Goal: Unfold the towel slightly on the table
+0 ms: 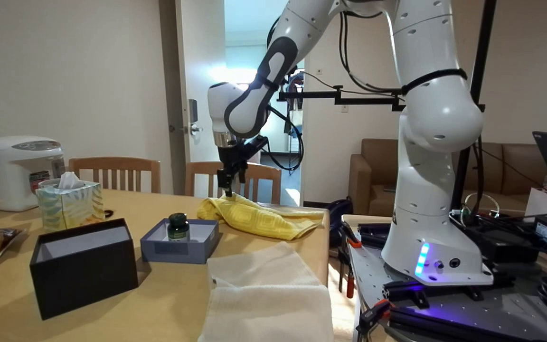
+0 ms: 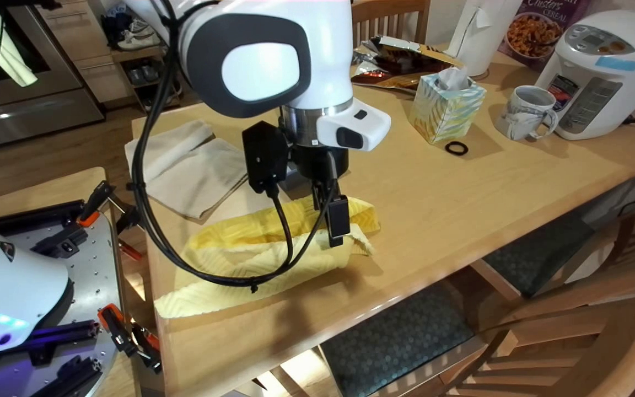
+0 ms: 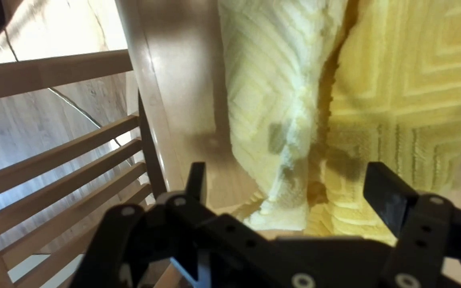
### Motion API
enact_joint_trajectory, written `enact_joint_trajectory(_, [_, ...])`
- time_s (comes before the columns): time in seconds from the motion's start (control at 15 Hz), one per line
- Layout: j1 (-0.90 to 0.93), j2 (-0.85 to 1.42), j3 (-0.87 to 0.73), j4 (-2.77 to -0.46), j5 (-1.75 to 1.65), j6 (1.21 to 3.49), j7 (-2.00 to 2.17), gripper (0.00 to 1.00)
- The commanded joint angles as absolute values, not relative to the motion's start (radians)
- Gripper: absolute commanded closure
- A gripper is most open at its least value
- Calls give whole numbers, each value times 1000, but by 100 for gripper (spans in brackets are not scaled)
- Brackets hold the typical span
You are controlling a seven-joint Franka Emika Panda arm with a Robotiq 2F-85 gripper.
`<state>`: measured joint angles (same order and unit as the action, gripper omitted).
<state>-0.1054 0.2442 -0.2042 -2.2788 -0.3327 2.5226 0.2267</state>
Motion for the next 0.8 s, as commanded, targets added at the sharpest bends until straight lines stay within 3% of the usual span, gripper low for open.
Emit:
enact_joint_trajectory(0.0, [-95,252,-219,-2245,-339,2469,234,0])
enact_joint_trajectory(0.73, [-119,314,-190,-2228,-223,2470,167,1])
